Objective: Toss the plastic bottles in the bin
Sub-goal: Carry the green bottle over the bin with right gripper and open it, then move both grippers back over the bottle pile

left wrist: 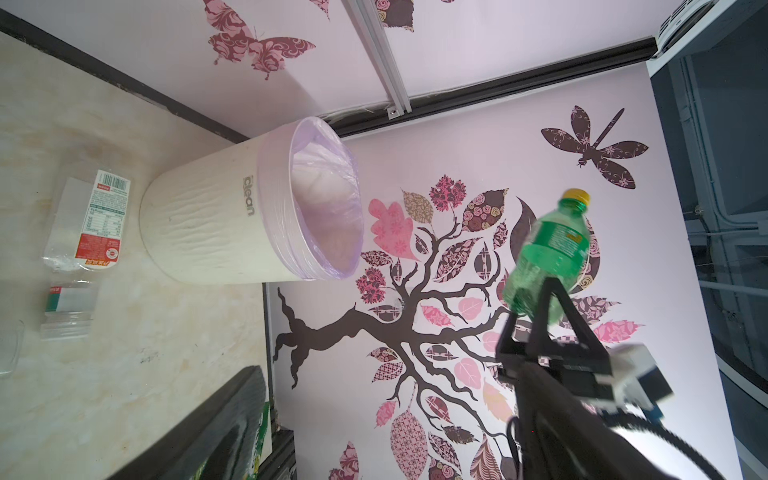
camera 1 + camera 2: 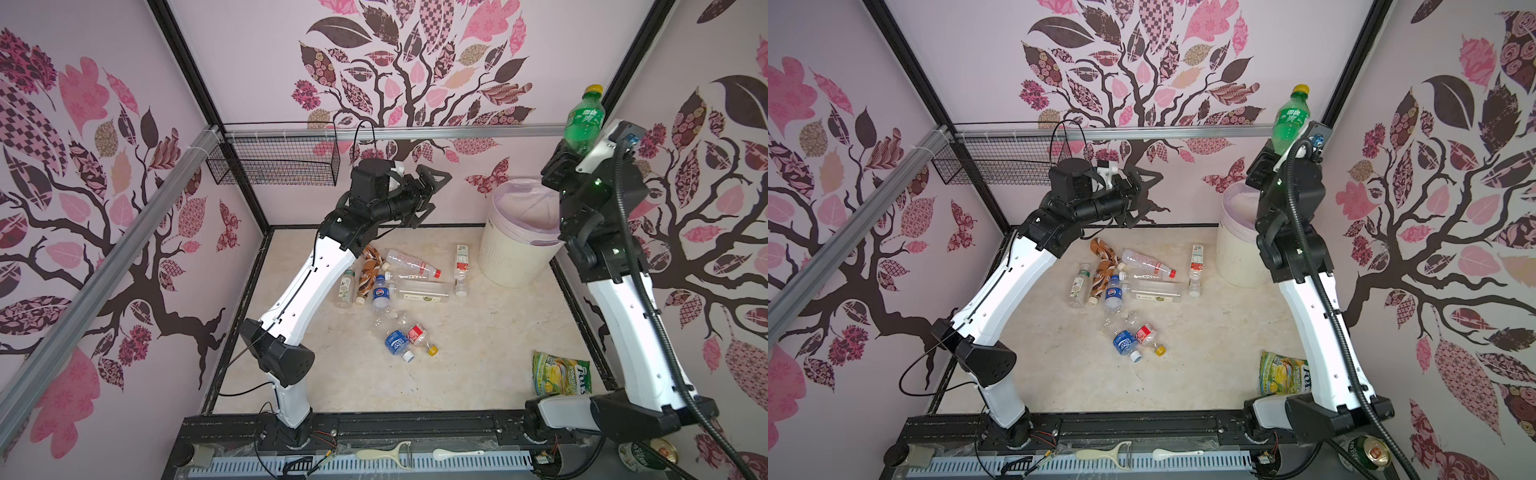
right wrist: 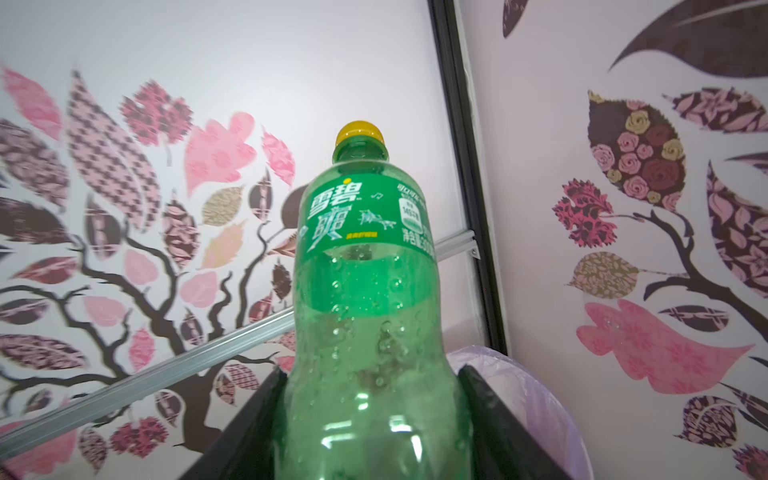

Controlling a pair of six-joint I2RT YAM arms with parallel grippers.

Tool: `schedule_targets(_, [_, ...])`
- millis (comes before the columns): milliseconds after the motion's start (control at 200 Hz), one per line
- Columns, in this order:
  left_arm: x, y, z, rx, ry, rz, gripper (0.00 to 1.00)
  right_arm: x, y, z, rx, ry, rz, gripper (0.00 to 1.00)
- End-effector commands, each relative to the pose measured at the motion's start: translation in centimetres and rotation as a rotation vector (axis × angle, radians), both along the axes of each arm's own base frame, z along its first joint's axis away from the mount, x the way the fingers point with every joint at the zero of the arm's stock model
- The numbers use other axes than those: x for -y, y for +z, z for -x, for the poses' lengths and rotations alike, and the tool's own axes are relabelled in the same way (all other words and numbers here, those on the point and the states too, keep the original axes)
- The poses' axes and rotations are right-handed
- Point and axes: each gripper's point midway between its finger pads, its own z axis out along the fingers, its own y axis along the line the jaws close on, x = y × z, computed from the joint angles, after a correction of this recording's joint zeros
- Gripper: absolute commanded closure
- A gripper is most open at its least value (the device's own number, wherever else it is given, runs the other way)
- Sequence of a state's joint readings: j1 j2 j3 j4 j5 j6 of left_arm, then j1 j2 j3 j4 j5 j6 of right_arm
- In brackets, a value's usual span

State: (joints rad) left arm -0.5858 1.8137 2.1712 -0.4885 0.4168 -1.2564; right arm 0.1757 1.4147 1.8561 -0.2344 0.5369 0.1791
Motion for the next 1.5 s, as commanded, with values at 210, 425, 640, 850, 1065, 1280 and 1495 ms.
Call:
schedule_targets(210, [0.3,-3.3,-0.2,-0.072,-0.016,-0.064,0.02,3.3,-10.5,-9.0,-0.35,-0.015,-0.16,0.08])
schedule_targets(425, [0.8,-4.9,-0.6,-0.133,-0.024,-0.06,0.02,2.8,-8.6,-8.2,-0.304,0.02,-0.174,0.01])
schedule_targets(640, [0.1,-6.8,-0.7,-0.224,-0.011,-0.085,0.02,2.0,-9.0,-7.8,-0.336,0.068,-0.209,0.01])
schedule_targets(850, [-3.9,-11.4,-1.6,-0.363,0.091,-0.194,0.02,-2.1,-11.1,-7.5,-0.406,0.212,-0.282,0.0])
schedule_targets(1065, [-11.5,-15.7,-2.4,-0.415,0.269,-0.386,0.02,-11.3,-15.3,-6.8,-0.542,0.43,-0.247,0.0])
schedule_targets(1280, [-21.3,-22.7,-0.6,-0.516,0.384,-0.52,0.02,-20.6,-22.2,-3.2,-0.661,0.653,-0.269,0.01])
schedule_targets(1495, [-28.1,-25.8,0.8,-0.406,0.475,-0.88,0.02,-26.8,-28.6,-0.3,-0.811,0.805,-0.221,0.0])
